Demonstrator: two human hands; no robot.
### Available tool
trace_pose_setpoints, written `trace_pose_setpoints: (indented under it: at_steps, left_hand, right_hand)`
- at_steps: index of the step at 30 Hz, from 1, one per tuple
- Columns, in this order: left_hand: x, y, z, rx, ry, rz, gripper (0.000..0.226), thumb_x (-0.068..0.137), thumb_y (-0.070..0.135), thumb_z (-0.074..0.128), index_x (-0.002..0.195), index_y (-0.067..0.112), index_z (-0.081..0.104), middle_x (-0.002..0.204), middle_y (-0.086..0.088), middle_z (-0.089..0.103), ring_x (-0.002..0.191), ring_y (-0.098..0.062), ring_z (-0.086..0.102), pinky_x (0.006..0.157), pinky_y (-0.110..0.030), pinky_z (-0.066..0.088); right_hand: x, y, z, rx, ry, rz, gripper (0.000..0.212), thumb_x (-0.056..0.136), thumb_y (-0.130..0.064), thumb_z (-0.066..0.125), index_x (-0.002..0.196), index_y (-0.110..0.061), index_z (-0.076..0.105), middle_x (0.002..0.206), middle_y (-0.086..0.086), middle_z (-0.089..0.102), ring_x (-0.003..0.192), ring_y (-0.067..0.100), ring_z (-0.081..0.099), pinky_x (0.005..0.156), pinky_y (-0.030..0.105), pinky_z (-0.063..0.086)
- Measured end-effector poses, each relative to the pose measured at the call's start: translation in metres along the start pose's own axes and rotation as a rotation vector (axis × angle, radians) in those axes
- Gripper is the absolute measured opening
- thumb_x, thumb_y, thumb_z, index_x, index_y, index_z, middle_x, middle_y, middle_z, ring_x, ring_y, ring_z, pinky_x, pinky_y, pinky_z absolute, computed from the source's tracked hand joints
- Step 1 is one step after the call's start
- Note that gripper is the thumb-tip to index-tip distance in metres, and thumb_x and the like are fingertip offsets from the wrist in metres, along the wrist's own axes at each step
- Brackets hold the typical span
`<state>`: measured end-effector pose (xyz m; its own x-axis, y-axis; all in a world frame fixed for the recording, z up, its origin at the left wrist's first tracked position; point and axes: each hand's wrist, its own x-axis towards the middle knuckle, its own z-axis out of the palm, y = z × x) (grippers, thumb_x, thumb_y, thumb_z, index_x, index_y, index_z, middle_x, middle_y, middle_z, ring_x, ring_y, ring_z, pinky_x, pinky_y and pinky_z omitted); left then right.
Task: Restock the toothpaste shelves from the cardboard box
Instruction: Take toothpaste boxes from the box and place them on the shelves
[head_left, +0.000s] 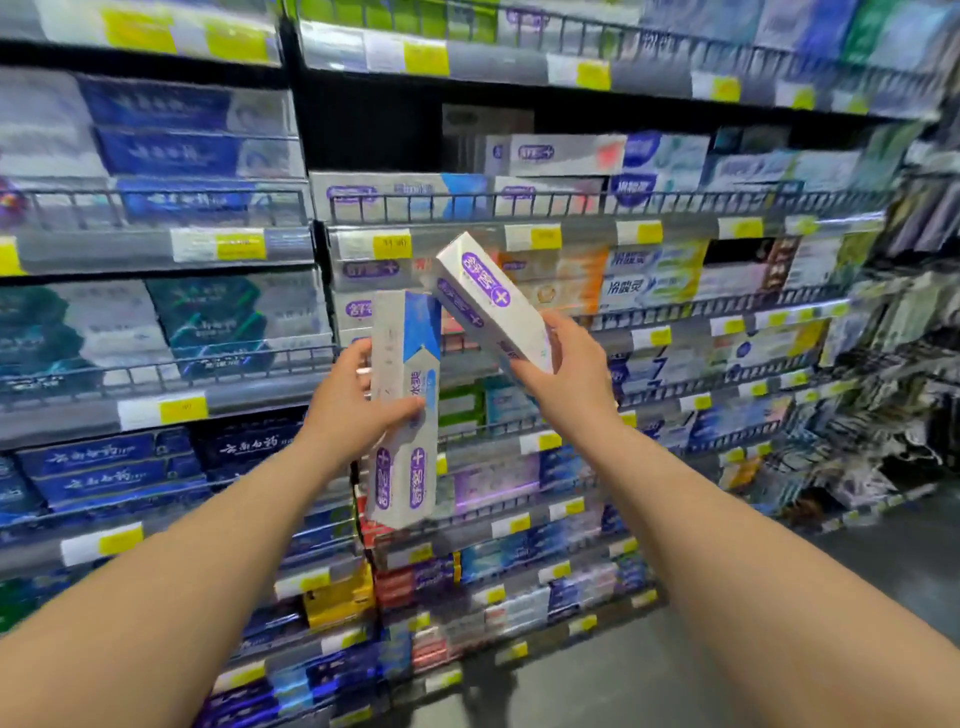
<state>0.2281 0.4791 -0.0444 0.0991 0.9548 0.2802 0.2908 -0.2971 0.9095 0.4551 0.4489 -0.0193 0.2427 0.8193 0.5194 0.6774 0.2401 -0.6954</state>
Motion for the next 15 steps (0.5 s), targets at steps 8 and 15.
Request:
trace_pose_setpoints:
  at_steps: [8, 15]
  left_hand:
    - [0.073, 0.027, 0.003, -0.005, 0.209, 0.084, 0.066, 0.07, 0.01, 0.081, 0.125, 0.023, 0.046, 0.106, -0.004, 0.07, 0.092, -0.013, 0.069, 0.079, -0.037, 0.057]
    - [0.098, 0.046, -0.001, 0.125, 0.462, 0.125, 0.063, 0.07, 0.016, 0.082, 0.121, 0.027, 0.048, 0.105, 0.006, 0.069, 0.091, -0.007, 0.068, 0.074, -0.034, 0.058]
  right_hand:
    - [0.123, -0.015, 0.007, -0.243, 0.086, -0.289, 0.053, 0.083, -0.031, 0.059, 0.133, -0.032, 0.042, 0.116, 0.0, 0.058, 0.108, 0.029, 0.047, 0.083, 0.039, 0.032]
    - [0.206, -0.03, 0.031, -0.271, 0.156, -0.597, 0.059, 0.083, -0.023, 0.062, 0.139, -0.025, 0.042, 0.125, 0.007, 0.049, 0.113, 0.031, 0.042, 0.094, 0.041, 0.025]
